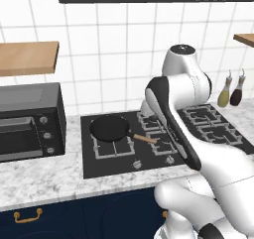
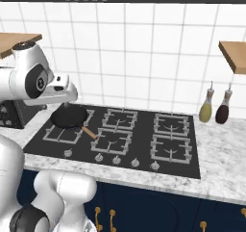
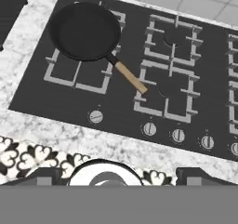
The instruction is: Turn off the left burner of the stove.
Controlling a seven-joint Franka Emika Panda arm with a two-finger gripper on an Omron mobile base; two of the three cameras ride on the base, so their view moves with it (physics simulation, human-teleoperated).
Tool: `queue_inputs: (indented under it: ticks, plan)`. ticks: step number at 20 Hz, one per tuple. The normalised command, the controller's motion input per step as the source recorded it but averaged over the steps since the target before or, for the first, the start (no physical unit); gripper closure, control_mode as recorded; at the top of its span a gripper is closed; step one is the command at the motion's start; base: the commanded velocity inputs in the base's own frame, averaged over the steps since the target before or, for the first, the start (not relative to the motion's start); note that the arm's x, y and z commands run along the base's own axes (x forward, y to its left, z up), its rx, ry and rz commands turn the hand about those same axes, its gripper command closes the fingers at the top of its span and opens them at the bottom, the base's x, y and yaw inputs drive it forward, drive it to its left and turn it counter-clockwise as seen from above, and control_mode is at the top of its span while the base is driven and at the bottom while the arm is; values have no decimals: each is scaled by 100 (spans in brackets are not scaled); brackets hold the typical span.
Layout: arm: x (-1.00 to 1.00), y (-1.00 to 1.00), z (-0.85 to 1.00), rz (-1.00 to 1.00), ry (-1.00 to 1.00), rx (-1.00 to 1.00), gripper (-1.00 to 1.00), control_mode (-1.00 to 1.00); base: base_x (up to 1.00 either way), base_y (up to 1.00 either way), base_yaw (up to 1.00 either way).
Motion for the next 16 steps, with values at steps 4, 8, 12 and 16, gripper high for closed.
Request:
queue_inputs:
  ticks: [4, 8, 12, 16]
  plan:
    - [-88, 76, -28, 30, -1, -21, -100, -100, 0, 0, 0]
    - [-29, 56, -52, 56, 2, -15, -100, -100, 0, 0, 0]
    - [0, 12, -62, 60, 10, -4, -100, -100, 0, 0, 0]
    - [35, 0, -61, 64, 13, 0, -100, -100, 0, 0, 0]
